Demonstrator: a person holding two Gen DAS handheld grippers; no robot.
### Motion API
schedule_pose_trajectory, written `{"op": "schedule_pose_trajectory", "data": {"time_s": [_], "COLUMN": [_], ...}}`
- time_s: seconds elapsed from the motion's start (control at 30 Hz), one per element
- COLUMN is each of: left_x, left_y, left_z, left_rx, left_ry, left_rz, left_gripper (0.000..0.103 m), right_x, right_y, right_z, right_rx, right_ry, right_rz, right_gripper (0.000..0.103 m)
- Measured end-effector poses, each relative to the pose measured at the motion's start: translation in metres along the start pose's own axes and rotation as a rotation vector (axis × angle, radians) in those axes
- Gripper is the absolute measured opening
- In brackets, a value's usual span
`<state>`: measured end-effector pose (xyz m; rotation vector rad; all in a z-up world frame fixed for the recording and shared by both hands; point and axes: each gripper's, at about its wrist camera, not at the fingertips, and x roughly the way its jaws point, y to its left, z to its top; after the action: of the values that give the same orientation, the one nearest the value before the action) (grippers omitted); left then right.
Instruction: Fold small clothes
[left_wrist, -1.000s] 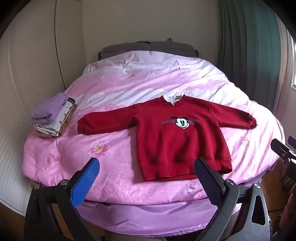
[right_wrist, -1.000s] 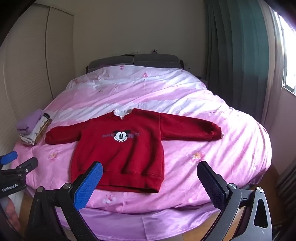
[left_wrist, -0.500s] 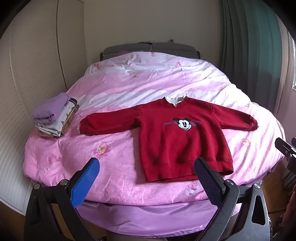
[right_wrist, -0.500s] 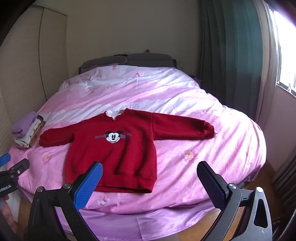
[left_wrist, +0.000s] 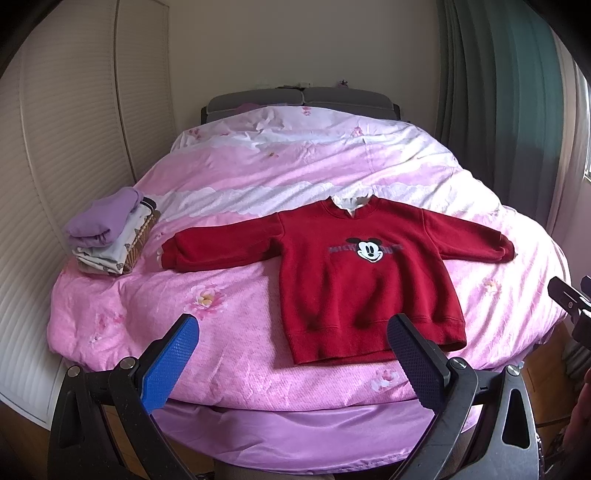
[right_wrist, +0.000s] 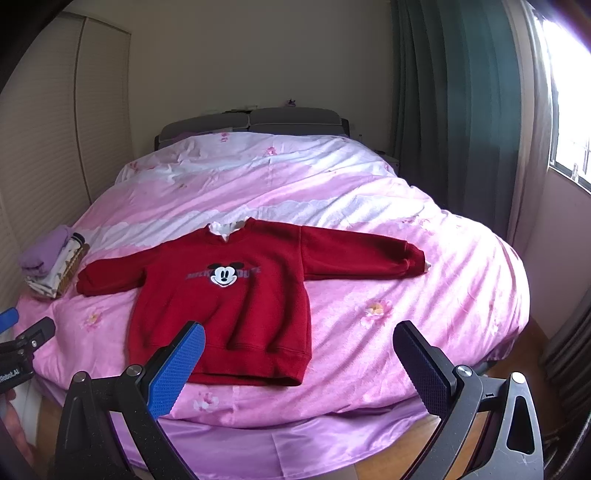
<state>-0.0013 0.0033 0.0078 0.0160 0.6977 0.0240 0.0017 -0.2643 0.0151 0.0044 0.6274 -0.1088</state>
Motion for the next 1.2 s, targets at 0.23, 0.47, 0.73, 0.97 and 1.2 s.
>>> {"op": "schedule_pose_trajectory", "data": {"time_s": [0.23, 0.47, 0.73, 0.97, 1.2], "left_x": [-0.0002, -0.0001, -0.0001, -0.0002, -0.0004], "left_y": [0.0010, 0.0002, 0.0000, 0.0000, 0.0006], "left_z": [-0.0005, -0.0005, -0.0009, -0.0011, -0.0006], "left_rx": [-0.001, 0.000, 0.001, 0.001, -0.002], "left_ry": [0.000, 0.000, 0.000, -0.001, 0.000], "left_rz": [-0.002, 0.000, -0.001, -0.001, 0.001], "left_gripper": [0.103, 0.103, 0.103, 0.103, 0.103], "right_x": [-0.0005, 0.0003, 0.0004, 0.0002, 0.0002], "right_y": [0.0043, 0.0056, 0.0054, 0.0057, 0.0045], "right_z": [-0.0011, -0.0011, -0.0008, -0.0006, -0.0005], "right_rx": [-0.005, -0.003, -0.002, -0.002, -0.002], "right_ry": [0.004, 0.006, 0.007, 0.005, 0.006], "right_rz": [0.005, 0.008, 0.007, 0.007, 0.008], "right_gripper": [0.103, 0.103, 0.103, 0.103, 0.103]}}
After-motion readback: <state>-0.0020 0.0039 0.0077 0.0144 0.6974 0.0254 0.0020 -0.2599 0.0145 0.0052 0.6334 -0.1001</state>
